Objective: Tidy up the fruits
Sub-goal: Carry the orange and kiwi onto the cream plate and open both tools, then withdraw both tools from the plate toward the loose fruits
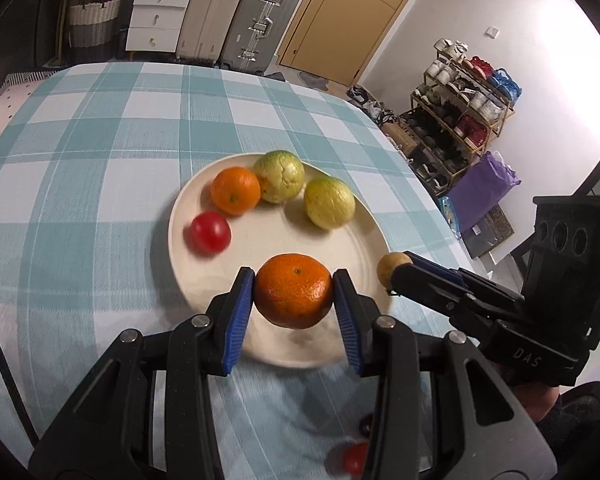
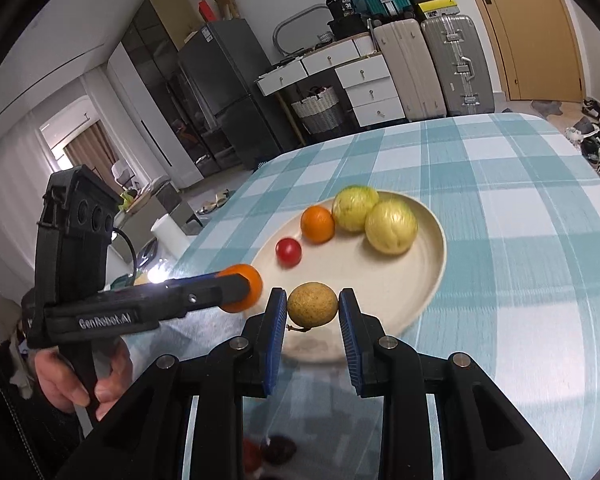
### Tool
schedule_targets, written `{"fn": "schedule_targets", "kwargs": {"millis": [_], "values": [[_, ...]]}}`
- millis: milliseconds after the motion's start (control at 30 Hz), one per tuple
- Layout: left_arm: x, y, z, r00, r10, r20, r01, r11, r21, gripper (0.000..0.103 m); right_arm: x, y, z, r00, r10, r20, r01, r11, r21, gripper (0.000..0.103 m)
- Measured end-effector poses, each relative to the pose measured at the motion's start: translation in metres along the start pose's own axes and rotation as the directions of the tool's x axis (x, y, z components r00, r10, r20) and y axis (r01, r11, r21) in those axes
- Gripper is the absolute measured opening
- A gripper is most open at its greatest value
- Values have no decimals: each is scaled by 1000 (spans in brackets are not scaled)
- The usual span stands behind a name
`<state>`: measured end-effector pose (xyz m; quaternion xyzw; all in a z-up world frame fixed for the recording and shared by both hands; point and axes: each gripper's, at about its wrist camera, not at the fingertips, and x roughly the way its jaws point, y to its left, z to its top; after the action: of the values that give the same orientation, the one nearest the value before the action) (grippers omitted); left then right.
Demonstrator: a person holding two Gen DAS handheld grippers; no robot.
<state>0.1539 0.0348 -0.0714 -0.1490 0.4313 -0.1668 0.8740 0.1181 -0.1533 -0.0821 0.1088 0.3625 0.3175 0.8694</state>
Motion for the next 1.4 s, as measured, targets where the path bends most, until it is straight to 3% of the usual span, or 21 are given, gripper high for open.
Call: {"fn": "schedule_targets", "kwargs": {"millis": [500,833,933,1067,1167,1233,1333,1400], "values": [[37,10,36,1000,7,-11,-7,1000,11,37,59,-22,51,998,31,-58,-27,998,56,28],[46,20,42,998,-55,6,55,998,-13,37,78,-19,65,997,10,-75,-7,999,44,28],[45,19,44,999,-48,10,48,999,-11,38,80,-21,67,997,0,-73,4,999,53,32],[38,14,45,999,-32,32,31,999,13,38,72,-28,66,999,7,-51,-3,997,83,46],[34,13,43,999,-33,36,33,999,11,39,62,-29,66,1000,10,-26,-8,995,95,48],[30,10,40,999,-11,40,10,1000,21,41,54,-28,65,1000,0,-8,0,996,89,52],[22,7,35,999,15,48,-17,999,37,42,42,-27,62,1000,-11,16,9,997,80,66],[16,5,32,998,34,53,-36,998,49,43,34,-26,59,999,-17,29,15,997,71,68]]}}
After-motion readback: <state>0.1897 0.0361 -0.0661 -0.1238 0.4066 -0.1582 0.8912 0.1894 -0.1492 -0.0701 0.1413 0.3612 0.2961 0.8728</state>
